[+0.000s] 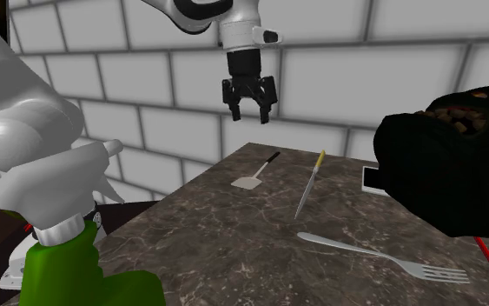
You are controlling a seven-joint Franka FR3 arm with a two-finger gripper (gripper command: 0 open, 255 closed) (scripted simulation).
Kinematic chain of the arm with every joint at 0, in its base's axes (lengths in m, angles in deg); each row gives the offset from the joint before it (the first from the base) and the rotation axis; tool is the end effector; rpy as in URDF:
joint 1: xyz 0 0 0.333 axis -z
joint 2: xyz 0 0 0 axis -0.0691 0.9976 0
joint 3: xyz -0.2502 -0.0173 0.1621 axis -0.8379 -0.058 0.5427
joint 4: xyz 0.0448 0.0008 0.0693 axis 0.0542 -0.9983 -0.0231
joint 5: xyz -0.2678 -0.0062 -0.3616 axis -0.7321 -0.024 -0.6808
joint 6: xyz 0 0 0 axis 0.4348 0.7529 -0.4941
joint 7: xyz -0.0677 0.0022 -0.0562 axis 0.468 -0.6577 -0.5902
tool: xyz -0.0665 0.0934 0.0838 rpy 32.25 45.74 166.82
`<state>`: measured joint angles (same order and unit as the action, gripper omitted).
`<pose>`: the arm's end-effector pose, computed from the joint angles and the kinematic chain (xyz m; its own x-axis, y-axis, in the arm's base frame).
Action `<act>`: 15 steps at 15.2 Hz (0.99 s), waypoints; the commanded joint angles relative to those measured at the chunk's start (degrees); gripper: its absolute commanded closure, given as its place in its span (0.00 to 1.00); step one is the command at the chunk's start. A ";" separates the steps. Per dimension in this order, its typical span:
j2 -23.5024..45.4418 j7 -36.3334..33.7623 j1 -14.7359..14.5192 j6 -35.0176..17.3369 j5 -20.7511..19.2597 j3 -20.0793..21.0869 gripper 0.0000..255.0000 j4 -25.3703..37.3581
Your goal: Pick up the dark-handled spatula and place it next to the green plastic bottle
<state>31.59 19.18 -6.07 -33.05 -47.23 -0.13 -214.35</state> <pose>0.4825 0.0667 0.4086 0.7712 0.6329 0.0693 0.6281 -0.7741 0.0798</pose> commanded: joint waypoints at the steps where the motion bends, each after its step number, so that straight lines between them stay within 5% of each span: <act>1: 4.25 3.28 -1.07 -3.14 0.89 -0.75 0.00 0.67; 9: 18.97 15.15 -5.27 -12.62 6.02 -1.15 0.00 3.34; 15: 22.06 15.46 -5.38 -17.39 6.49 -1.04 0.00 1.66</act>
<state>53.25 34.59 -11.40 -49.62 -40.82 -1.20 -212.29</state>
